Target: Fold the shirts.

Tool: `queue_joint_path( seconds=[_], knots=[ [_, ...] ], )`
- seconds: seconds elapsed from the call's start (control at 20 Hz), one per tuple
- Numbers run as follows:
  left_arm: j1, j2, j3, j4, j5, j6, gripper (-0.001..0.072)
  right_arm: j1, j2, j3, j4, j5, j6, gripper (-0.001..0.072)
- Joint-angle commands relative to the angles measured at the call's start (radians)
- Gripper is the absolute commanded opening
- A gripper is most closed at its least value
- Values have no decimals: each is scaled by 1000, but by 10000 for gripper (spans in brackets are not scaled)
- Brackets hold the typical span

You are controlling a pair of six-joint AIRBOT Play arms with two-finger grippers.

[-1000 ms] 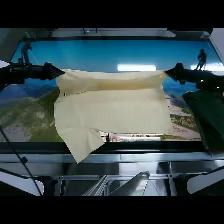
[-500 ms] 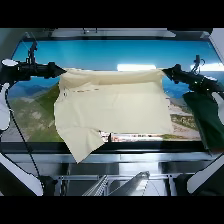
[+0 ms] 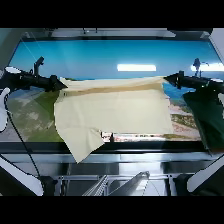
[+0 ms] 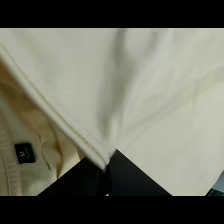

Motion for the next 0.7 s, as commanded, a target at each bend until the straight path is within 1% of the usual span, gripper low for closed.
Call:
queue_joint_path(
  seconds=[0.0, 0.25, 0.45, 0.65],
  knots=[
    [10, 5, -61, 38, 34, -16, 10, -9, -4, 1, -119, 3, 43, 23],
    [34, 3, -64, 39, 37, -25, 11, -5, -24, 1, -128, 3, 54, 23],
    [42, 3, -64, 39, 37, -27, 11, -3, -26, 1, -233, 6, 111, 23],
    [42, 3, -64, 40, 32, -27, 11, -2, -26, 1, -237, 6, 117, 24]
  ],
)
